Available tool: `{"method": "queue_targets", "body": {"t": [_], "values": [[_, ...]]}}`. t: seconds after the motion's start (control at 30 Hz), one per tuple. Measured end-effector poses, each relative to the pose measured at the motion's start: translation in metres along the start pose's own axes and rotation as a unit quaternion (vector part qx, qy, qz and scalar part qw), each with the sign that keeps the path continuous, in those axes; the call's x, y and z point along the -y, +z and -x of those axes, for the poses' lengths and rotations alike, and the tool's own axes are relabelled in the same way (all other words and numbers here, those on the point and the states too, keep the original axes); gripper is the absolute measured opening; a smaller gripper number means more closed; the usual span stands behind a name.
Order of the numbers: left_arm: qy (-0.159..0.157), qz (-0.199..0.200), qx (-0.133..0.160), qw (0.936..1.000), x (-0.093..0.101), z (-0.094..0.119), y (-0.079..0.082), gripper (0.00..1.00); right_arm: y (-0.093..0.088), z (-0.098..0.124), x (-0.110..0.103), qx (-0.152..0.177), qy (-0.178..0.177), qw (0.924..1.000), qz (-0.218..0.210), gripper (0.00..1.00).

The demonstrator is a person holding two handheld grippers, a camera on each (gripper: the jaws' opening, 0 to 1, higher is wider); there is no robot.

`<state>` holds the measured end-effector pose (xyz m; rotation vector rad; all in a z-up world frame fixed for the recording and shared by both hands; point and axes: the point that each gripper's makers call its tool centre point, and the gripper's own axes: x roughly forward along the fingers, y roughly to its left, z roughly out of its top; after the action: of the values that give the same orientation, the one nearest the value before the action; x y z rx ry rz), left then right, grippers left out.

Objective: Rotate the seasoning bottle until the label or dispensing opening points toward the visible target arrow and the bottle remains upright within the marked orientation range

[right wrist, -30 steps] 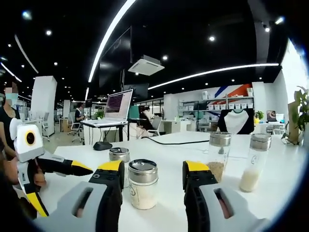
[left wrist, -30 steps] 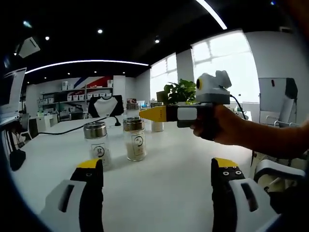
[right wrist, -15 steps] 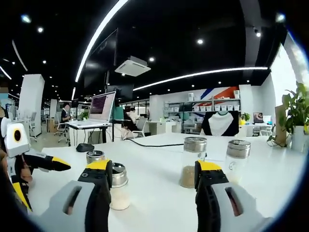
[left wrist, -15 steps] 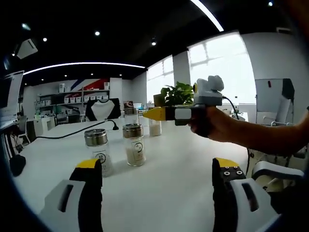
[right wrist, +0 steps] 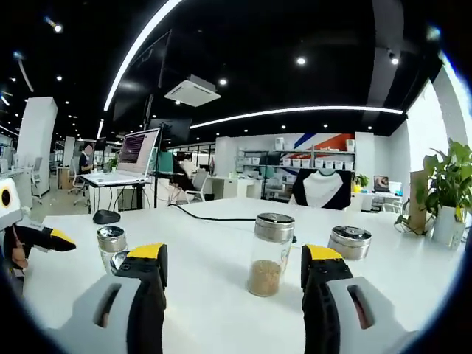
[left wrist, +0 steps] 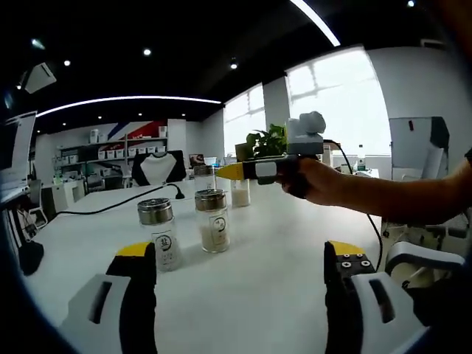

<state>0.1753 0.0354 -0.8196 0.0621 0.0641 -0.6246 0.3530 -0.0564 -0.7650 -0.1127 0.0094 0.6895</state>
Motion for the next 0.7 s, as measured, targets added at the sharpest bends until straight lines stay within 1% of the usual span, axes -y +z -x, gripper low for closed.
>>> {"method": "queue_targets", "body": {"t": [0.1, 0.13, 0.23, 0.27, 0.33, 0.4, 0.43, 0.5, 0.57, 0.6, 0.63, 0.7], "values": [[0.005, 0.0, 0.001, 1.0, -0.003, 0.001, 0.001, 0.99, 0.001, -0.008, 0.004, -0.003, -0.008, 0.9998, 0.015, 0.75], [0.009, -0.007, 0.002, 0.9999, -0.005, 0.002, 0.002, 0.99, 0.002, -0.011, 0.005, -0.004, -0.011, 0.9998, 0.015, 0.74], [0.008, -0.02, 0.0, 0.9998, -0.005, 0.002, 0.003, 1.0, 0.004, -0.015, 0.01, 0.003, -0.025, 0.9995, 0.02, 0.71], [0.012, -0.029, -0.002, 0.9995, -0.006, 0.002, 0.003, 1.0, 0.002, -0.02, 0.014, 0.0, -0.032, 0.9992, 0.026, 0.71], [0.008, -0.04, -0.007, 0.9991, -0.005, 0.002, 0.003, 0.99, 0.0, -0.025, 0.019, -0.006, -0.039, 0.999, 0.022, 0.71], [0.008, -0.039, -0.008, 0.9992, -0.005, 0.002, 0.002, 0.99, -0.002, -0.027, 0.021, -0.009, -0.042, 0.999, 0.015, 0.71], [0.002, -0.041, -0.004, 0.9992, -0.004, 0.002, 0.004, 0.99, -0.003, -0.028, 0.023, -0.009, -0.044, 0.9989, 0.011, 0.71], [-0.002, -0.031, 0.009, 0.9995, -0.004, 0.003, 0.007, 0.98, -0.004, -0.031, 0.025, -0.009, -0.048, 0.9988, 0.008, 0.7], [-0.003, -0.023, 0.008, 0.9997, -0.006, 0.003, 0.007, 0.97, -0.005, -0.034, 0.026, -0.012, -0.05, 0.9987, 0.009, 0.7], [-0.003, -0.023, 0.007, 0.9997, -0.007, 0.003, 0.006, 0.97, -0.006, -0.035, 0.027, -0.012, -0.051, 0.9986, 0.009, 0.7], [0.001, -0.023, -0.001, 0.9997, -0.009, 0.003, 0.003, 0.97, -0.007, -0.037, 0.029, -0.014, -0.052, 0.9984, 0.013, 0.7], [0.006, -0.029, 0.0, 0.9996, -0.011, 0.004, 0.004, 0.96, -0.01, -0.04, 0.031, -0.018, -0.055, 0.9982, 0.014, 0.7]]}}
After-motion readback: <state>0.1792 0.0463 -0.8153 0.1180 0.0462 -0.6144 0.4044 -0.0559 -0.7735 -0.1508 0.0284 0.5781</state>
